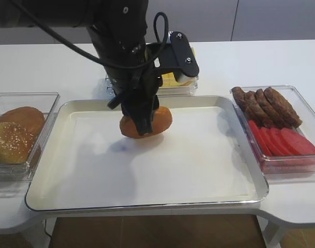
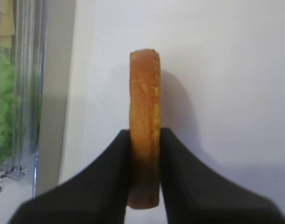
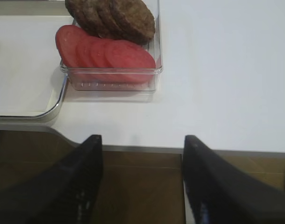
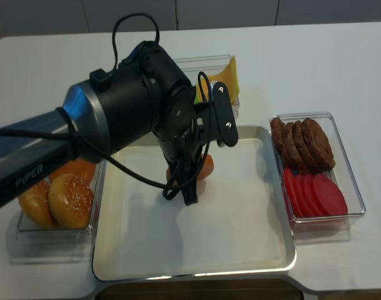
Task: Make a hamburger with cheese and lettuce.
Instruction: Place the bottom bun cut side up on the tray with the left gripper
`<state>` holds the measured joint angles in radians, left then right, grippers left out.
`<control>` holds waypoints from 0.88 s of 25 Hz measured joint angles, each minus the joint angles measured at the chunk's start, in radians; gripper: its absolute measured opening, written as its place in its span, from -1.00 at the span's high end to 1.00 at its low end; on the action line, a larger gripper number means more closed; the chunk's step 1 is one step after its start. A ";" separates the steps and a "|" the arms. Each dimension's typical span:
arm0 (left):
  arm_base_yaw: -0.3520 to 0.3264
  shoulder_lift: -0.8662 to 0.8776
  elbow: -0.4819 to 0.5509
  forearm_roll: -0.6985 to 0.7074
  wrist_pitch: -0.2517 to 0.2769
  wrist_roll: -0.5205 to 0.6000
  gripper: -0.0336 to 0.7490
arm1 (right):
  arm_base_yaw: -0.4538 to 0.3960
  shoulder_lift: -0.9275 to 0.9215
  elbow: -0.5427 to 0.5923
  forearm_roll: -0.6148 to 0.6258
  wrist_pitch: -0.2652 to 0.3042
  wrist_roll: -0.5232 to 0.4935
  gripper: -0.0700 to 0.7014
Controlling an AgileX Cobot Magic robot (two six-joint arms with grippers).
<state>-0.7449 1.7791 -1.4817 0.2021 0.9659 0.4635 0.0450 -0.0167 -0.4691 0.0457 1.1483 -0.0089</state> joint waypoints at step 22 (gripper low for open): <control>0.000 0.000 -0.002 -0.139 0.179 0.000 0.01 | 0.000 0.000 0.000 0.000 0.000 0.000 -0.30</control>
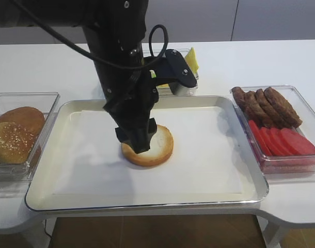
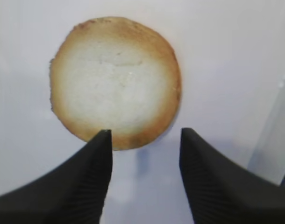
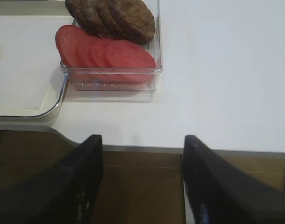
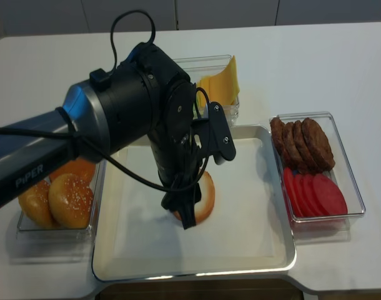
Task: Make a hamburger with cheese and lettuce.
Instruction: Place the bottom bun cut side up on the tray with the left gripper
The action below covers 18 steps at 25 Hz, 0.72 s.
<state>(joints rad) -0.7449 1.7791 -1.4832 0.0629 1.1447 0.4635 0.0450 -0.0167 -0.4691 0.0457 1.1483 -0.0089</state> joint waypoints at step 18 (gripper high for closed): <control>0.054 -0.002 -0.094 -0.071 0.082 -0.646 0.01 | 0.000 0.000 0.000 0.000 0.000 0.009 -0.30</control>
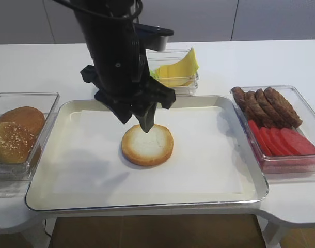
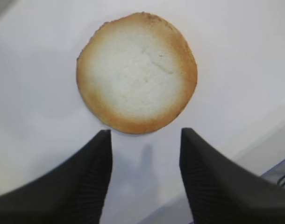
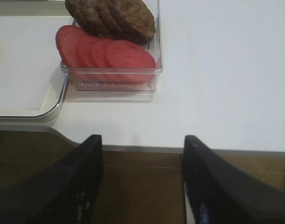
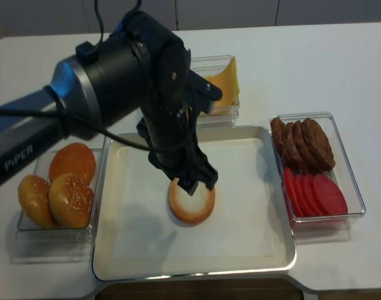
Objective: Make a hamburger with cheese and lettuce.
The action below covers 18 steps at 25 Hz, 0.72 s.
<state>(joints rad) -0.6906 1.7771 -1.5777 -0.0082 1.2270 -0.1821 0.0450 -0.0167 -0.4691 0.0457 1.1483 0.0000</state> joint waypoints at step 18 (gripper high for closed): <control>0.096 -0.400 0.173 -0.007 0.014 0.013 0.01 | 0.000 0.000 0.000 0.000 0.000 0.000 -0.30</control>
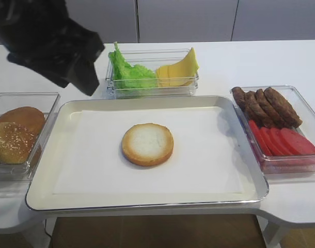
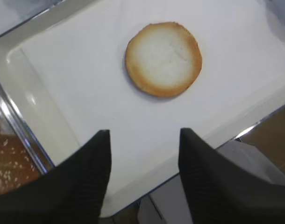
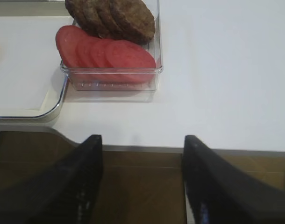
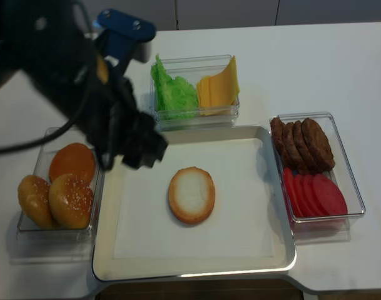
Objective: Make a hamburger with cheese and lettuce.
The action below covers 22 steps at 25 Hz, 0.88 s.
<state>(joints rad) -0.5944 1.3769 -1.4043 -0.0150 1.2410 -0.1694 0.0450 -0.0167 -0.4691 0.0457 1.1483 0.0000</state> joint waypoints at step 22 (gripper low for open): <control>0.004 -0.855 0.537 0.009 0.025 0.083 0.01 | 0.000 0.000 0.000 0.000 0.000 0.000 -0.30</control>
<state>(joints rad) -0.5907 0.5223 -0.8674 -0.0056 1.2655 -0.0869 0.0450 -0.0167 -0.4691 0.0457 1.1483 0.0000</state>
